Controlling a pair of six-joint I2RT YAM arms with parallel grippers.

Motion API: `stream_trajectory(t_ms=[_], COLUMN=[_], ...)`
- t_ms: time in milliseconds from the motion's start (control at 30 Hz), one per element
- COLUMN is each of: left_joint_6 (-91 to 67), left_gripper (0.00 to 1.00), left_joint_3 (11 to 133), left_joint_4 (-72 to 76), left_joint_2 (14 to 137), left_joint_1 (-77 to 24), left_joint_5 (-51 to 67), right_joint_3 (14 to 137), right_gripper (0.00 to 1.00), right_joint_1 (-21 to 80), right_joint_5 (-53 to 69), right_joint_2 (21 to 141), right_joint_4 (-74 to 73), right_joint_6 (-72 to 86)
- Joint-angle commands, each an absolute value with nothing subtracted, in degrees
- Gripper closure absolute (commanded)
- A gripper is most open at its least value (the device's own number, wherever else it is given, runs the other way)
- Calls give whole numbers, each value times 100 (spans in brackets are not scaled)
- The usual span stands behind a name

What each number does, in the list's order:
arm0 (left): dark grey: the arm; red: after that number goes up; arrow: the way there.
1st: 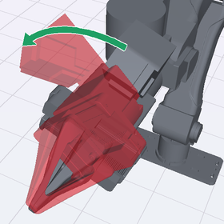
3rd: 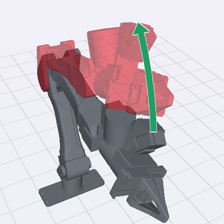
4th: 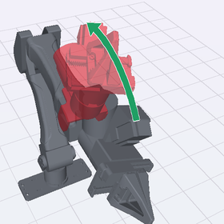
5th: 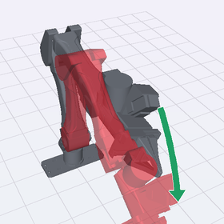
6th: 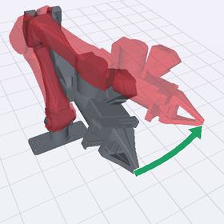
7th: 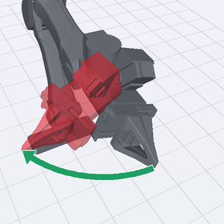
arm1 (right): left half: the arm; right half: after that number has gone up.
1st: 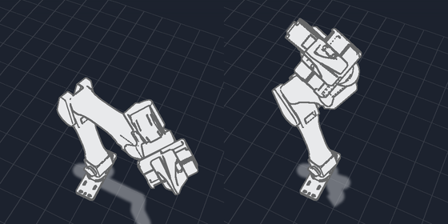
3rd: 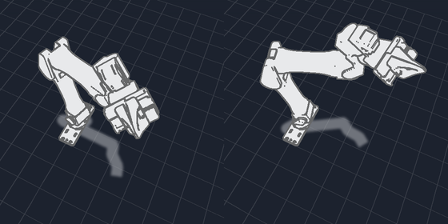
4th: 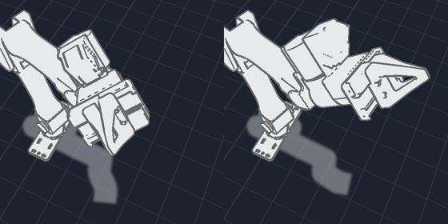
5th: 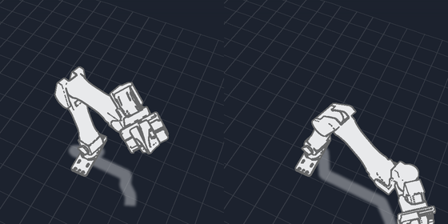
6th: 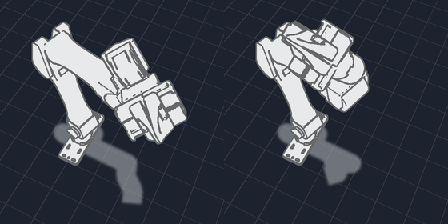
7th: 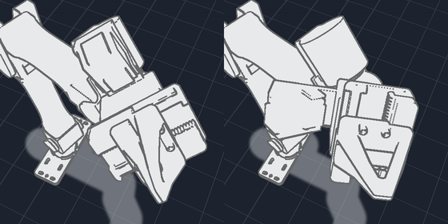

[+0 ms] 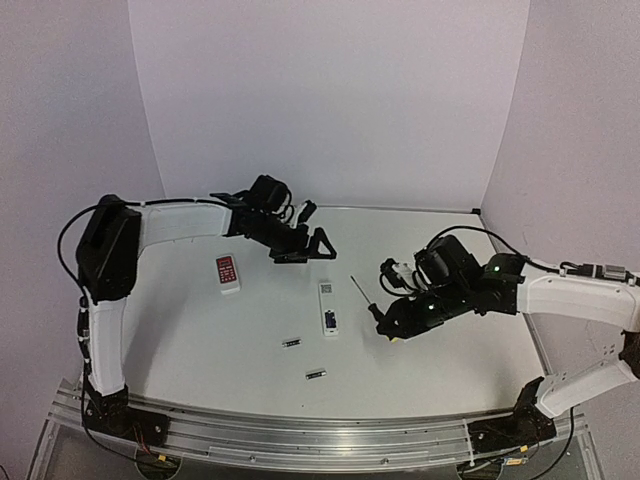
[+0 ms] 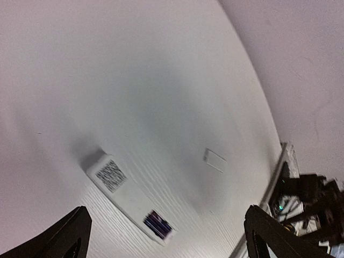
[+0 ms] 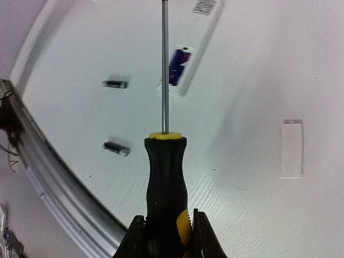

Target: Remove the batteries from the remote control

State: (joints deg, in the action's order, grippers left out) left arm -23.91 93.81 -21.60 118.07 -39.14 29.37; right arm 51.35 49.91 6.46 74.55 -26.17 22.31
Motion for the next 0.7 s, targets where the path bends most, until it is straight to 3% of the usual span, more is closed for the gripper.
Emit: stream_trajectory(t_ms=[0, 133, 333, 667], left_joint_6=[-1464, -1942, -2768, -4477], left_gripper=[0, 0, 4, 27], left_joint_3=[8011, 6796, 6198, 6147], left_joint_4=[-1184, -231, -130, -307], left_joint_2=[10212, 9455, 8903, 9064], left_joint_1=[-3933, -3962, -4182, -4399], left_joint_5=[4875, 6039, 5744, 5585], right_joint_3=[5198, 5240, 5389, 5640], right_gripper=[100, 100, 100, 100], right_joint_1=[5016, 5010, 5015, 5026], right_joint_5=[2918, 3808, 3767, 2795], right_joint_2=[7117, 7071, 7162, 7084], right_joint_4=[-2619, -2690, -2948, -3395], right_joint_6=[1770, 1549, 1218, 68])
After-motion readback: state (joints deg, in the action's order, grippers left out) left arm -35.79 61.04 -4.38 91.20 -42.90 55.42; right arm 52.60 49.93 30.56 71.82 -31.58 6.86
